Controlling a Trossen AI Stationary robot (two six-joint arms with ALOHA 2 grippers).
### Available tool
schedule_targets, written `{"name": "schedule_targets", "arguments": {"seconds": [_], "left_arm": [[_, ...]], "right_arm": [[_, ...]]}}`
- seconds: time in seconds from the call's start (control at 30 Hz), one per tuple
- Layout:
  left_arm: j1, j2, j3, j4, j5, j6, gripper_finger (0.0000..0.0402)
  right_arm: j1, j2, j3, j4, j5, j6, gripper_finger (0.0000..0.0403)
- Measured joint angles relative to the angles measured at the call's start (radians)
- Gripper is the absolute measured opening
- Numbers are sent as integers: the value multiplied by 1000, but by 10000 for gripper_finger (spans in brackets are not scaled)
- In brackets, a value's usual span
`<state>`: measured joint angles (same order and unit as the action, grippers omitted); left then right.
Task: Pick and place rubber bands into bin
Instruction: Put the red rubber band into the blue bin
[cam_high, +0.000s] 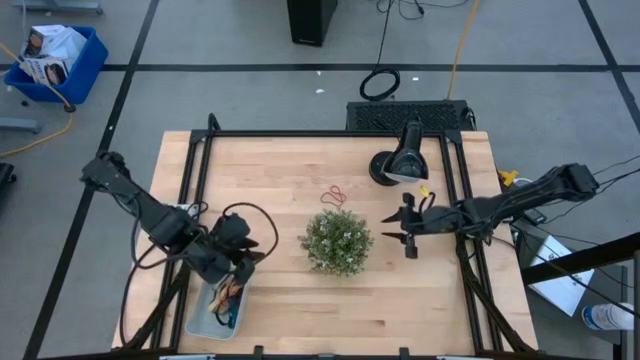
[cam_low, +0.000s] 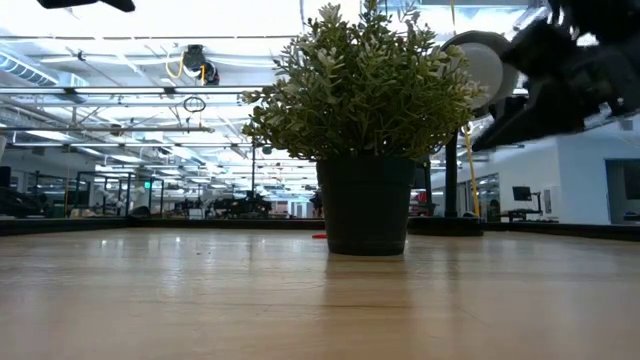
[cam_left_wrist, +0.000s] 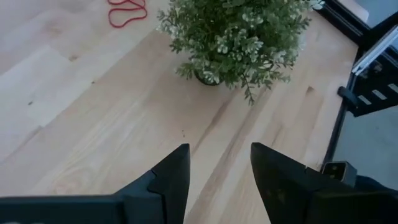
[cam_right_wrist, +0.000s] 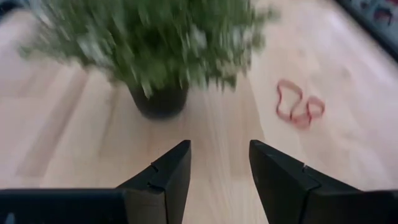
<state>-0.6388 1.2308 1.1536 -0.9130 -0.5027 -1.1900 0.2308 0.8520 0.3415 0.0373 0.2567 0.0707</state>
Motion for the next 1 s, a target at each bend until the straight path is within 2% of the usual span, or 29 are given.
{"name": "schedule_targets", "arguments": {"seconds": [0.1, 0.27, 0.5, 0.73, 1.0], "left_arm": [[37, 0, 0, -1, 6, 7, 175], [124, -2, 0, -1, 17, 2, 175], [296, -2, 0, 11, 84, 134, 175], [445, -2, 0, 116, 159, 368, 175], [606, -2, 0, 216, 384, 584, 175]], "right_arm": [[0, -23, 36, -1, -10, -38, 156], [0, -24, 127, -29, -112, -134, 155], [-31, 47, 373, -179, -127, -254, 155], [-168, 199, 656, -302, -126, -298, 155], [-350, 407, 918, -464, -131, -347, 155]]}}
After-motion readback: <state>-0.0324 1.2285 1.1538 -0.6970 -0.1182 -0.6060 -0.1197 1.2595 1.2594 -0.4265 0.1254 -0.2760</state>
